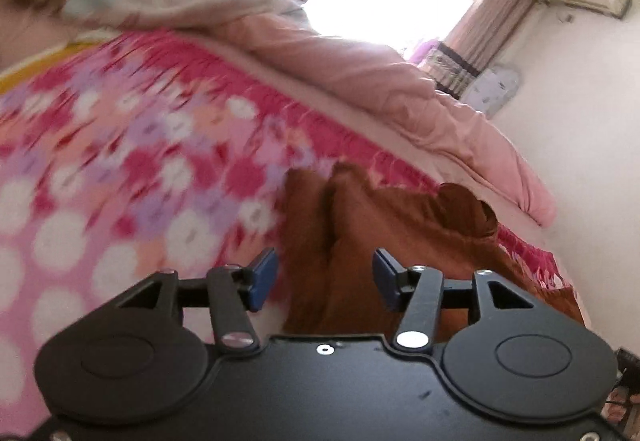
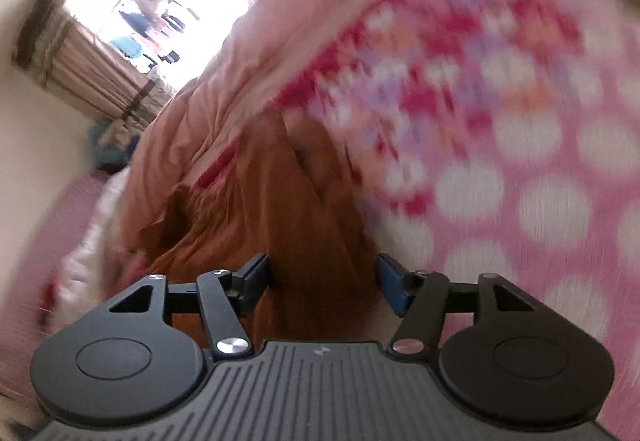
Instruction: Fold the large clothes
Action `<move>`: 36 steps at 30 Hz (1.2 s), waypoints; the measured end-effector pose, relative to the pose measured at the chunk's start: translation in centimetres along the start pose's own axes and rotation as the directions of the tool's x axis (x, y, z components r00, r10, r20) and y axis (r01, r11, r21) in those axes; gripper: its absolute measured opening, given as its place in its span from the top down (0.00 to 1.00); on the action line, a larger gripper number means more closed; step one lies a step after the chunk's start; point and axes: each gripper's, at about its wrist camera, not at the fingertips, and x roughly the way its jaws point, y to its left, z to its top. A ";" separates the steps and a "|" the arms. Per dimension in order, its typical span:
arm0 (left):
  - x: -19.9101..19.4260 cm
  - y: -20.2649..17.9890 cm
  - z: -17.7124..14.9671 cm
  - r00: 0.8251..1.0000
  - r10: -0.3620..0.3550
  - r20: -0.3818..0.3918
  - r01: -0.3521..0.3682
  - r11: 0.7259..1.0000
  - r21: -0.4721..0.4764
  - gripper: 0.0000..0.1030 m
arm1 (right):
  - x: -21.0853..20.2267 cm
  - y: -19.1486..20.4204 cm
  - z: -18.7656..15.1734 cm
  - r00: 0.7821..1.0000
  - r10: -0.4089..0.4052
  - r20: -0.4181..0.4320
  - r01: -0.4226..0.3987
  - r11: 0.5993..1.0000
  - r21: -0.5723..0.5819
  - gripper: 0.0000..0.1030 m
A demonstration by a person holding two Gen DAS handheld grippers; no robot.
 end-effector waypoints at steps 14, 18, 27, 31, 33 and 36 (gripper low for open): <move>11.3 -3.5 2.9 0.997 0.028 -0.070 -0.026 0.999 0.031 0.56 | 8.9 6.2 5.6 0.992 -0.113 0.065 0.125 0.959 -0.253 0.29; 11.2 -5.0 3.0 0.997 0.056 -0.044 -0.051 0.994 0.101 0.95 | 9.8 6.5 5.0 0.997 -0.054 0.060 0.068 0.966 -0.249 0.52; 8.7 -6.3 5.9 0.994 0.003 0.109 -0.014 0.995 0.104 0.95 | 6.0 8.6 7.0 0.982 0.041 0.184 0.012 0.961 -0.276 0.94; 12.5 -5.3 5.8 0.998 0.059 0.038 -0.062 0.993 0.099 0.94 | 8.8 7.8 8.2 0.990 -0.027 0.138 0.062 0.964 -0.258 0.94; 14.9 -4.3 5.0 0.994 0.106 -0.024 -0.103 0.990 0.097 0.93 | 11.0 6.9 7.9 0.992 -0.077 0.097 0.100 0.961 -0.256 0.94; 17.4 -2.5 3.8 0.986 0.136 -0.097 -0.128 0.989 0.080 0.88 | 13.6 5.5 7.0 0.991 -0.125 0.050 0.134 0.960 -0.244 0.94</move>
